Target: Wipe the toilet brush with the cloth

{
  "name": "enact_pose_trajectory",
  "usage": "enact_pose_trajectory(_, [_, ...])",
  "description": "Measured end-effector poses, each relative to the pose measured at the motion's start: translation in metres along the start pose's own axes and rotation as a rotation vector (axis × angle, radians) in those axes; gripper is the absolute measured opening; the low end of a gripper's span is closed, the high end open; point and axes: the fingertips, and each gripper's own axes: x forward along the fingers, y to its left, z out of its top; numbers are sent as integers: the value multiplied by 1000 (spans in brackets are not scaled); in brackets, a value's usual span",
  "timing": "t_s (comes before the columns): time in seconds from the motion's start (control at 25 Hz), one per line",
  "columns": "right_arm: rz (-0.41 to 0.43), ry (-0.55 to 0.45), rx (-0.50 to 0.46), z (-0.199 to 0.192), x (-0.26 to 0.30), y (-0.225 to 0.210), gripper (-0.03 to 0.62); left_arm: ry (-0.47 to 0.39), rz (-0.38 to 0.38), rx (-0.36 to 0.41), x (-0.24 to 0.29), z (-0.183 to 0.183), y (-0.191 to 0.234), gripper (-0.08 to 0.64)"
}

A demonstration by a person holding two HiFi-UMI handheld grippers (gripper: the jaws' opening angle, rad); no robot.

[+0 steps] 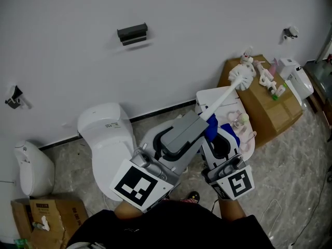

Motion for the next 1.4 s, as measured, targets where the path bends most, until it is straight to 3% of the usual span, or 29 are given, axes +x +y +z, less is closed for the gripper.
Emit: enact_pose_trajectory(1.4, [-76, 22, -20, 8, -5, -27, 69, 8, -56, -8, -3, -1, -12, 183])
